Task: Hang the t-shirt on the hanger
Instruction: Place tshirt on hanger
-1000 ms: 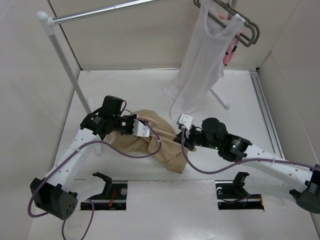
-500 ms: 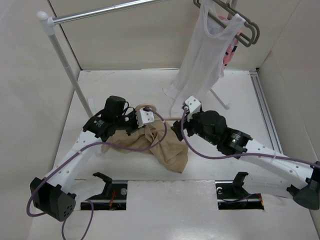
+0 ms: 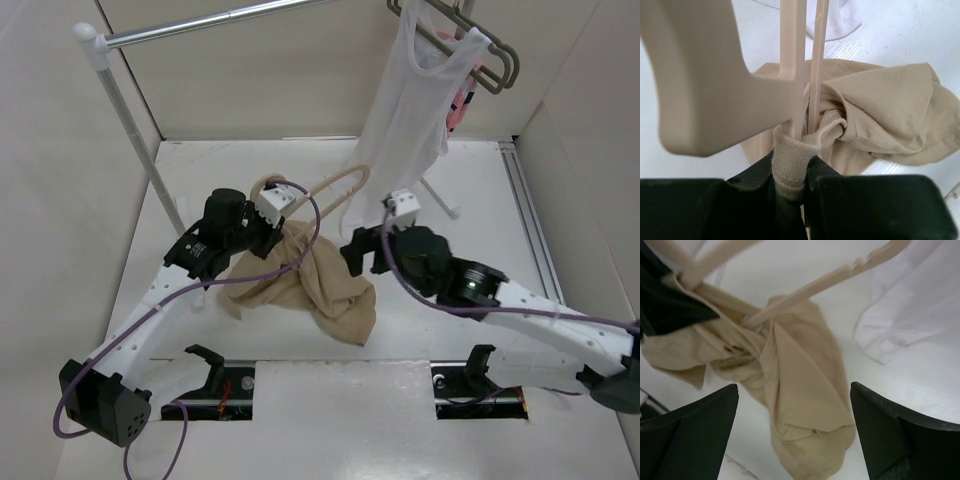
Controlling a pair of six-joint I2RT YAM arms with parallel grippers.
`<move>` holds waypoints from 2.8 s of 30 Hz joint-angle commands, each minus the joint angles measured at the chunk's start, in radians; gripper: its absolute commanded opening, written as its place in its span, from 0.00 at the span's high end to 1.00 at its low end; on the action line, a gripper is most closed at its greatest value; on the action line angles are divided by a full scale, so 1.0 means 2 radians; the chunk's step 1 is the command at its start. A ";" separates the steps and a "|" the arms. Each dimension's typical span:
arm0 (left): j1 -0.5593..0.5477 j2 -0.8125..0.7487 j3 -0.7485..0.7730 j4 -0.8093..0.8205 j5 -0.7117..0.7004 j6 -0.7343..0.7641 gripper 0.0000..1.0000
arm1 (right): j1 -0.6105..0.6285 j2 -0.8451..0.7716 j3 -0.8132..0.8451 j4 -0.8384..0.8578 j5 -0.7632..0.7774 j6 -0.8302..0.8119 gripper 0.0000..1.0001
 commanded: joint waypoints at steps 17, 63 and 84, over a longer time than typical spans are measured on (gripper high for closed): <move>0.002 -0.020 0.003 0.047 -0.006 -0.061 1.00 | 0.010 0.336 0.027 0.137 -0.133 0.091 0.78; 0.010 -0.055 -0.141 0.067 -0.191 0.360 1.00 | -0.411 0.045 0.074 -0.184 -0.605 -0.380 1.00; -0.044 -0.092 -0.027 -0.121 0.144 0.348 1.00 | -0.352 0.133 0.150 -0.206 -0.557 -0.382 0.08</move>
